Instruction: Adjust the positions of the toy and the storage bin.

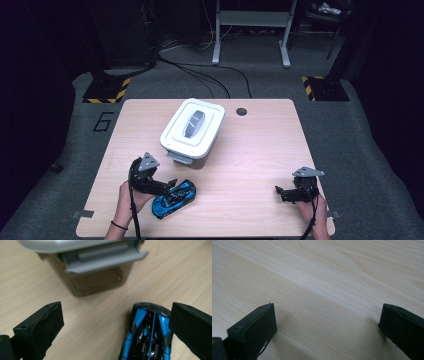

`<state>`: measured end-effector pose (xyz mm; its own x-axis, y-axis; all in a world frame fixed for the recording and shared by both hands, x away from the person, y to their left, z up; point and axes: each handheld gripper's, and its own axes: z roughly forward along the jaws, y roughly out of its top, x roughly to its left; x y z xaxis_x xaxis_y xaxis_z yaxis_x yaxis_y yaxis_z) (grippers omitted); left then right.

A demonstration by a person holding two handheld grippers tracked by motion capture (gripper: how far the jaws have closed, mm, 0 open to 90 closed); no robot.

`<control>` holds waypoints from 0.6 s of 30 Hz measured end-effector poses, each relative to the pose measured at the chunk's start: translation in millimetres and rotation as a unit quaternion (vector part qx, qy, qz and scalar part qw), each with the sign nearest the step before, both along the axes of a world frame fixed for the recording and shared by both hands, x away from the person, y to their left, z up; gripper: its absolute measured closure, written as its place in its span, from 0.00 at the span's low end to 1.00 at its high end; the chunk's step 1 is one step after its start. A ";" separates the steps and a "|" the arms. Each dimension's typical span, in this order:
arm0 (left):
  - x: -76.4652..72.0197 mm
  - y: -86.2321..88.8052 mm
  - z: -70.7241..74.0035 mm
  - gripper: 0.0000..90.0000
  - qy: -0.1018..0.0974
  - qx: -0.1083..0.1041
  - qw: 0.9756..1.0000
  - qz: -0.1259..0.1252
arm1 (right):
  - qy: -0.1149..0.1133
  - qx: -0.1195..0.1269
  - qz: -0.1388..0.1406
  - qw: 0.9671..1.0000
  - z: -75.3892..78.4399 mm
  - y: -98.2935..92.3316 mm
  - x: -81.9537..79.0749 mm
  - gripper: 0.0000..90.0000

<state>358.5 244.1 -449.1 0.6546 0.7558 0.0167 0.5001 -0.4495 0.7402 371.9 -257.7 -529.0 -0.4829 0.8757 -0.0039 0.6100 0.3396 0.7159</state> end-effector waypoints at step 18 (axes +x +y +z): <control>-0.2 -57.3 -41.2 0.00 0.050 0.037 0.996 -0.070 | 0.000 0.001 0.000 1.000 -0.1 -0.1 0.0 0.00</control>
